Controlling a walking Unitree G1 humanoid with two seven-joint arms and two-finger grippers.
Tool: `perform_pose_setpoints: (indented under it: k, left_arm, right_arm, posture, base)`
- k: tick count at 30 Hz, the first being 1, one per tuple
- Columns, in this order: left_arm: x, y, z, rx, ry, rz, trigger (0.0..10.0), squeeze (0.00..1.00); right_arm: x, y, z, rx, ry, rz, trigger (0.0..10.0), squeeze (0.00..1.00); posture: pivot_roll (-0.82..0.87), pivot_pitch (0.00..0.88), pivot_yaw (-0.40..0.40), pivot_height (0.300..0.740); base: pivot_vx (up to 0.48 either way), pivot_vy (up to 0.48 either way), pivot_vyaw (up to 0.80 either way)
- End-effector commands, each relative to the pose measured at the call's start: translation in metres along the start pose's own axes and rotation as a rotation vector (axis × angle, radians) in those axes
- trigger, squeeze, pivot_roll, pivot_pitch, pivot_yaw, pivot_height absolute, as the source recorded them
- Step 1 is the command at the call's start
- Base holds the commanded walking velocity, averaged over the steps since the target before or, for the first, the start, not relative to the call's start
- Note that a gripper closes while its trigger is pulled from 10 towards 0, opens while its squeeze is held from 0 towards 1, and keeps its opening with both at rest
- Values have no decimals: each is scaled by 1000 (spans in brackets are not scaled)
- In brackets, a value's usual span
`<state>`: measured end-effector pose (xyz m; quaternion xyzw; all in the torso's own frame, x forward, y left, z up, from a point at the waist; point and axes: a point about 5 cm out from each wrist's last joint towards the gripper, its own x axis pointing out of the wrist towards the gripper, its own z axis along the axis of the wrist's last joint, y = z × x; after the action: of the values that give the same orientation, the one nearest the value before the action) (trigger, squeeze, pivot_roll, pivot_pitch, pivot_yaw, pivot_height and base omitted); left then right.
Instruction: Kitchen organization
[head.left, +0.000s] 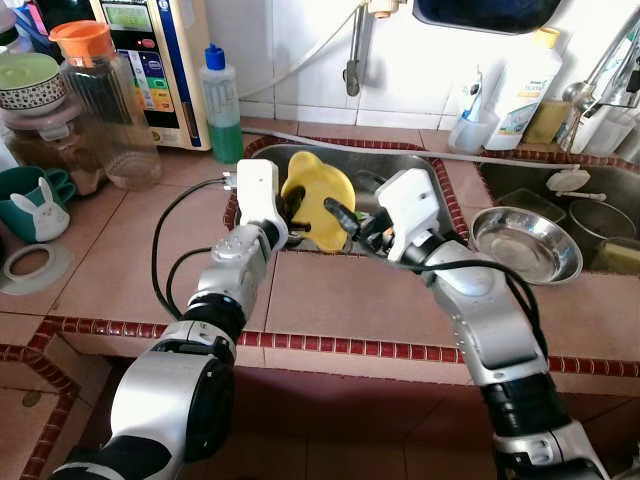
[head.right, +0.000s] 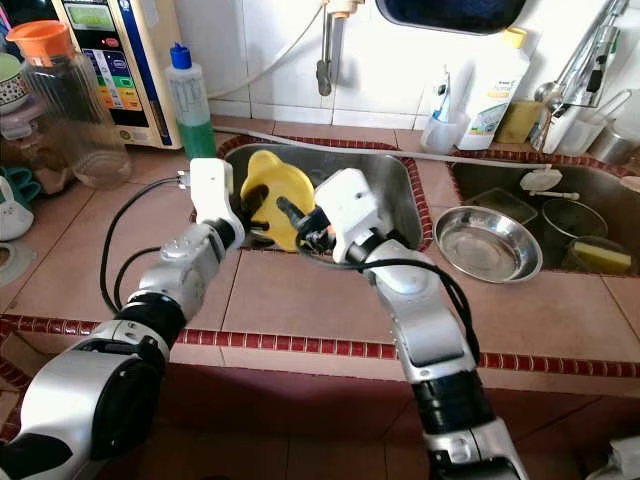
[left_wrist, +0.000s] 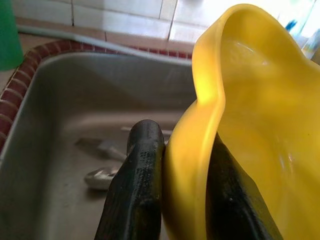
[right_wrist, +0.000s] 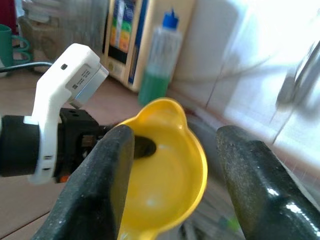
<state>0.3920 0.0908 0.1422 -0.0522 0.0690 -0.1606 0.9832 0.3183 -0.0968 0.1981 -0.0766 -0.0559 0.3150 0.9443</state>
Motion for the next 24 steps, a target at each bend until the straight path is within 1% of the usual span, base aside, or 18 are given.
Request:
perform_pose_setpoints:
  k: [1, 3, 4, 5, 6, 7, 9, 10, 11, 12, 13, 14, 15, 16, 17, 18, 21, 24]
  left_arm:
    - [2, 0, 8, 59, -21, -2, 10000, 0]
    - [2, 1, 6, 96, -12, 4, 10000, 0]
    - [1, 2, 5, 112, -4, 12, 10000, 0]
    - [1, 4, 4, 135, 4, 23, 10000, 0]
    - [1, 4, 4, 135, 4, 23, 10000, 0]
    - [1, 5, 4, 153, 9, 36, 10000, 0]
    - [1, 7, 5, 163, 10, 49, 10000, 0]
    - [1, 7, 5, 159, 10, 52, 10000, 0]
    - [1, 7, 6, 151, 10, 56, 10000, 0]
    - [2, 7, 7, 152, 10, 57, 10000, 0]
    - [2, 8, 7, 161, 10, 60, 10000, 0]
    - [2, 8, 7, 161, 10, 60, 10000, 0]
    - [2, 7, 8, 173, 11, 56, 10000, 0]
    - [2, 7, 8, 182, 12, 53, 10000, 90]
    - [2, 6, 8, 179, 12, 52, 10000, 839]
    - [2, 6, 7, 186, 15, 49, 10000, 1000]
    - [3, 5, 7, 187, 19, 46, 10000, 1000]
    - [3, 2, 4, 191, 26, 39, 10000, 1000]
  right_arm:
    - [-8, -1, 5, 101, 22, -12, 10000, 1000]
    - [-11, -1, 4, 124, 60, -20, 10000, 1000]
    - [-15, 0, 3, 165, 78, -27, 10000, 1000]
    - [-22, 0, 1, 209, 126, -40, 10000, 1000]
    - [-22, 0, 1, 209, 126, -40, 10000, 1000]
    - [-29, 0, -5, 216, 190, -51, 10000, 1000]
    - [-37, 1, -11, 219, 236, -58, 10000, 1000]
    - [-38, 1, -12, 219, 239, -61, 10000, 1000]
    - [-44, 2, -18, 225, 274, -75, 10000, 1000]
    - [-47, 2, -20, 224, 287, -79, 10000, 1000]
    - [-51, 4, -21, 228, 311, -85, 10000, 1000]
    - [-51, 4, -21, 228, 311, -85, 10000, 1000]
    - [-55, 8, -23, 227, 329, -85, 10000, 1000]
    - [-59, 12, -25, 225, 344, -82, 10000, 1000]
    - [-61, 13, -25, 222, 349, -82, 10000, 1000]
    - [-63, 15, -25, 222, 350, -84, 10000, 1000]
    - [-66, 19, -22, 230, 350, -86, 10000, 1000]
    - [-66, 25, -14, 220, 306, -78, 10000, 1000]
  posture:
    - [11, 0, 5, 740]
    - [-6, 0, 12, 740]
    - [-12, 0, 15, 740]
    - [-17, 0, 16, 740]
    - [-17, 0, 16, 740]
    - [-24, 0, 18, 740]
    - [-27, 0, 18, 740]
    - [-29, 0, 18, 740]
    - [-31, 0, 17, 740]
    - [-31, 0, 17, 740]
    - [-36, 0, 18, 740]
    - [-36, 0, 18, 740]
    - [-39, 0, 19, 740]
    - [-45, 0, 22, 740]
    - [-45, 0, 22, 740]
    - [-49, 0, 25, 740]
    - [-57, 0, 29, 740]
    - [-66, 0, 33, 740]
  base:
    - [0, 0, 0]
    - [0, 0, 0]
    - [0, 0, 0]
    - [0, 0, 0]
    - [0, 0, 0]
    - [0, 0, 0]
    - [0, 0, 0]
    - [0, 0, 0]
    - [0, 0, 0]
    - [0, 0, 0]
    - [0, 0, 0]
    - [0, 0, 0]
    - [0, 0, 0]
    - [0, 0, 0]
    - [0, 0, 0]
    - [0, 0, 0]
    - [0, 0, 0]
    - [0, 0, 0]
